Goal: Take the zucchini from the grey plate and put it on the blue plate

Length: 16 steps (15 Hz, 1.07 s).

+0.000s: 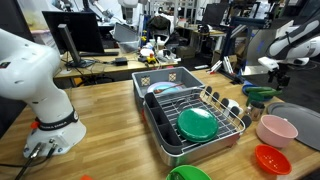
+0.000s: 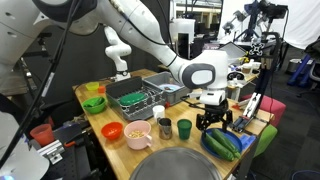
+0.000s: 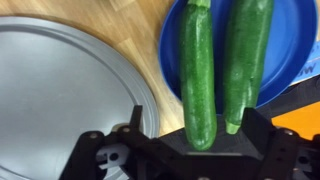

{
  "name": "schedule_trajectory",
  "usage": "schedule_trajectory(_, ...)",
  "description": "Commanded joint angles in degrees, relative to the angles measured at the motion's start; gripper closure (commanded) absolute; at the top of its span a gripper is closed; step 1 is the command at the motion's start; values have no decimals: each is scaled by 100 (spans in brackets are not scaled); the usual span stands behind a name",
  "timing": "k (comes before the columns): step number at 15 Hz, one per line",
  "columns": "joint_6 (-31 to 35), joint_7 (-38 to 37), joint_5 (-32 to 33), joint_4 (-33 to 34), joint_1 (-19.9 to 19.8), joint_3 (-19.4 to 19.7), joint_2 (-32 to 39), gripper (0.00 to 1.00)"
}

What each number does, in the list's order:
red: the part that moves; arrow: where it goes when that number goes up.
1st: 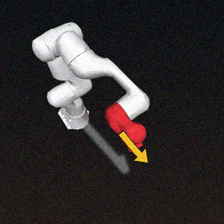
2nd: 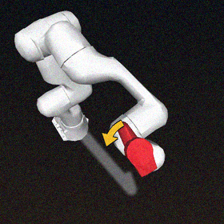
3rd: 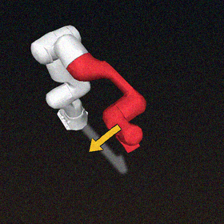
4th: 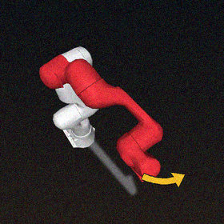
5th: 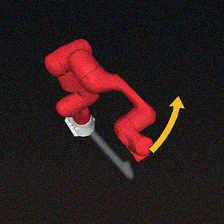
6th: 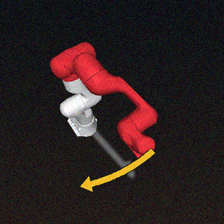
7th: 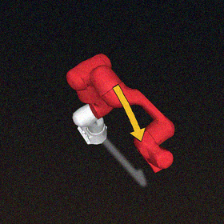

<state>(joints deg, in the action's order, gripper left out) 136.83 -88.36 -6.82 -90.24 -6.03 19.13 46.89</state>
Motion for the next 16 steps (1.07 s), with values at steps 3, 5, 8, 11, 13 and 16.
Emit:
schedule_trajectory(3, -337, 207, -827, -1259, -397, -503, -1312, 0)
schedule_trajectory(5, -403, 258, -1215, -1671, -515, -600, -1739, 0)
schedule_trajectory(8, -449, 100, -1044, -1507, -422, -468, -1654, 0)
schedule_trajectory(11, -425, 96, -1033, -1472, -405, -471, -1578, 0)
schedule_trajectory(13, -422, 94, -1032, -1456, -399, -471, -1545, 0)
schedule_trajectory(16, -422, 94, -1032, -1431, -400, -472, -1534, 0)
